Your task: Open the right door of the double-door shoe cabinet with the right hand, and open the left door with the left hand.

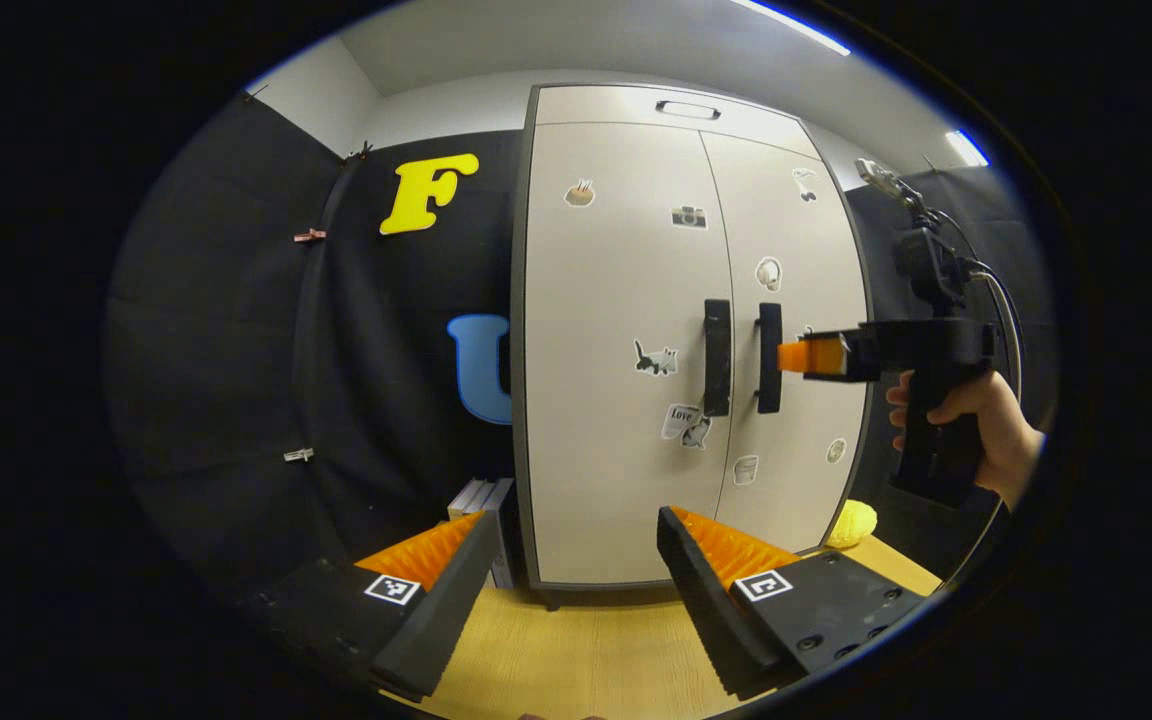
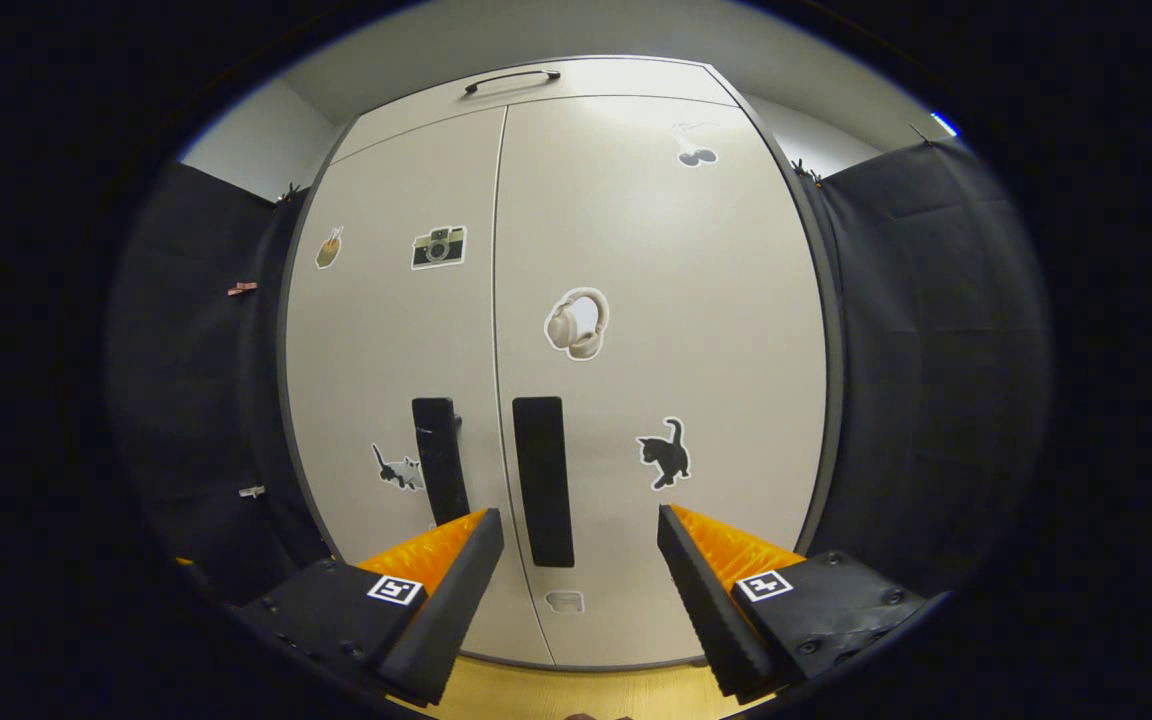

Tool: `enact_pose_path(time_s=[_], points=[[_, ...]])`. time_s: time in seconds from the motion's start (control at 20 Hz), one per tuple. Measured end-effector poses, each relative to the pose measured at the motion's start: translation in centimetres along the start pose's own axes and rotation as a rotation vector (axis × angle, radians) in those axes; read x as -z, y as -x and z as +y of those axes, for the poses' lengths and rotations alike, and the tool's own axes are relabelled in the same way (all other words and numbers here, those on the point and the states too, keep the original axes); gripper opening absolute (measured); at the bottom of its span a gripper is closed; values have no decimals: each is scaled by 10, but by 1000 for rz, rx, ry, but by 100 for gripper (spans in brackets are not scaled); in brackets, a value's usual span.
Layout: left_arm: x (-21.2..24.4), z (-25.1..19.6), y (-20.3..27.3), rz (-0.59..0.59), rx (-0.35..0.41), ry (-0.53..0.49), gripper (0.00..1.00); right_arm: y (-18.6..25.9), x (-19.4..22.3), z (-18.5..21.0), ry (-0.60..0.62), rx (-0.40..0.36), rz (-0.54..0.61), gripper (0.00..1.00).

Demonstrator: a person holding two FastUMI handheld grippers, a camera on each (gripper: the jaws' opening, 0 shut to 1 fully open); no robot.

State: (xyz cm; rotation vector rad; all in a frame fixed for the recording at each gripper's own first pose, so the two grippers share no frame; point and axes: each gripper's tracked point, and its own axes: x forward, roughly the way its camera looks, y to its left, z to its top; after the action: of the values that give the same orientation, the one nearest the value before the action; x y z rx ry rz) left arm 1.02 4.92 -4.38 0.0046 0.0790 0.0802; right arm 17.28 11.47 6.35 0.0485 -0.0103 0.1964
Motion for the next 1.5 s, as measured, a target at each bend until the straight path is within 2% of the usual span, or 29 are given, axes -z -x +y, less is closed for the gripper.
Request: enact_pose_path(time_s=[0.2, 0.5, 0.7, 0.75, 0.8, 0.9, 1.0, 1.15, 1.35, 1.5], points=[[14, 9, 4, 34, -28, 8, 98, -35, 3, 5, 49, 18, -4, 98], [13, 24, 8, 31, -68, 19, 99, -57, 19, 11, 32, 28, 45, 97], [15, 28, 12, 32, -75, 29, 98, -58, 11, 13, 23, 35, 23, 77], [16, 29, 13, 32, -74, 29, 98, -58, 10, 15, 12, 33, 24, 61], [15, 30, 14, 31, -76, 29, 98, -58, 10, 16, 3, 33, 25, 54], [14, 32, 16, 34, -80, 26, 98, -60, 6, 21, -2, 17, 15, 53], [9, 35, 20, 20, -82, 27, 98, -58, 6, 21, -1, 32, 12, 35], [6, 39, 26, 10, -84, 28, 98, -60, 8, 20, -20, 28, 28, 34], [6, 41, 36, 6, -84, 32, 98, -58, 8, 21, -21, 6, 66, 17], [5, 41, 46, 0, -80, 29, 98, -55, 10, 21, -36, -15, 94, 13]])
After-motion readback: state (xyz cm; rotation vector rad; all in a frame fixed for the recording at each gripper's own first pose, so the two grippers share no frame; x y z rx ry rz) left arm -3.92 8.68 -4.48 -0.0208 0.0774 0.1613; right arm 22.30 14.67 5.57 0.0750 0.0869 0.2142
